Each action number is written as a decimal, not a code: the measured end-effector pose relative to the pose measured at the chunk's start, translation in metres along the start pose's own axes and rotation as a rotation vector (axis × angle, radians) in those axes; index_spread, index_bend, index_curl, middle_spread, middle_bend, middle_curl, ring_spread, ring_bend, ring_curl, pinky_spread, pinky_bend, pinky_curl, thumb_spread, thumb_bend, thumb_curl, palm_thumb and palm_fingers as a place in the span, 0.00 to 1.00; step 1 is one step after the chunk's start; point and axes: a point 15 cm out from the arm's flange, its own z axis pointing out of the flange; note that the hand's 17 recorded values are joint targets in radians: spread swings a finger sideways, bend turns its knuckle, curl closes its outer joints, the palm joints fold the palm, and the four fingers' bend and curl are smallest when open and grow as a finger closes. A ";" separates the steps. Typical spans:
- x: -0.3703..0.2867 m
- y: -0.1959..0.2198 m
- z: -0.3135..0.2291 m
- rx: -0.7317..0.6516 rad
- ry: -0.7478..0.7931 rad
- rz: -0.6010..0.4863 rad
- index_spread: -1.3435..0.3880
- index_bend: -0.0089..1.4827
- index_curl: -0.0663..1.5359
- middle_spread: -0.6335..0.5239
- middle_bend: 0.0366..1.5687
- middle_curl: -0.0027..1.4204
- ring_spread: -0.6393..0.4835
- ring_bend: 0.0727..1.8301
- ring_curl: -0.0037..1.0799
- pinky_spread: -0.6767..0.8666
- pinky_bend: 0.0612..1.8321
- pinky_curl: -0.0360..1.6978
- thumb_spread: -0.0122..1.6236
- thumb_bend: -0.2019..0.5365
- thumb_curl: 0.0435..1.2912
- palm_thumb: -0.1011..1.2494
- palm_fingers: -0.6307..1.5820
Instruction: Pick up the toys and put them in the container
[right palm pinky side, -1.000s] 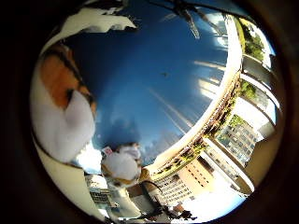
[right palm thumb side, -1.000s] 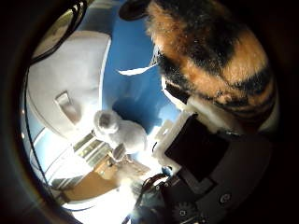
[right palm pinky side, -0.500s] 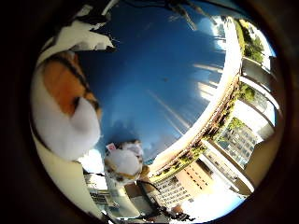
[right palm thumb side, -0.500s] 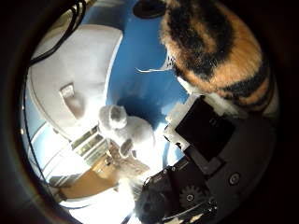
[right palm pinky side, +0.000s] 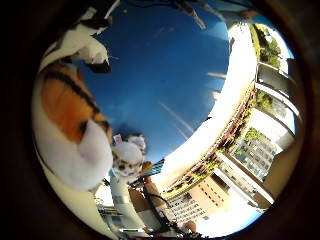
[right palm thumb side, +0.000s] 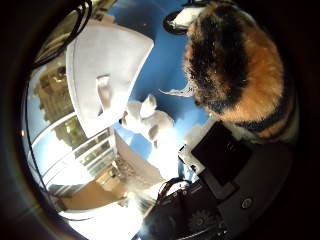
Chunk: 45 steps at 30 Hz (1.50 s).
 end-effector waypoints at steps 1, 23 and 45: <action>-0.003 0.009 -0.008 0.001 0.001 -0.012 0.32 0.76 0.03 0.26 0.73 0.86 0.45 0.83 0.79 0.51 0.98 0.30 0.70 0.26 0.53 0.82 0.61; -0.191 0.189 -0.158 0.326 0.039 -0.534 0.30 0.88 0.03 0.27 0.79 0.89 0.45 0.88 0.80 0.50 0.97 0.42 0.70 0.26 0.63 0.83 0.57; -0.363 -0.037 -0.100 0.681 0.009 -0.653 0.45 0.96 0.07 0.35 0.69 0.74 0.60 0.77 0.63 0.57 0.82 0.43 0.71 0.22 0.52 0.65 0.54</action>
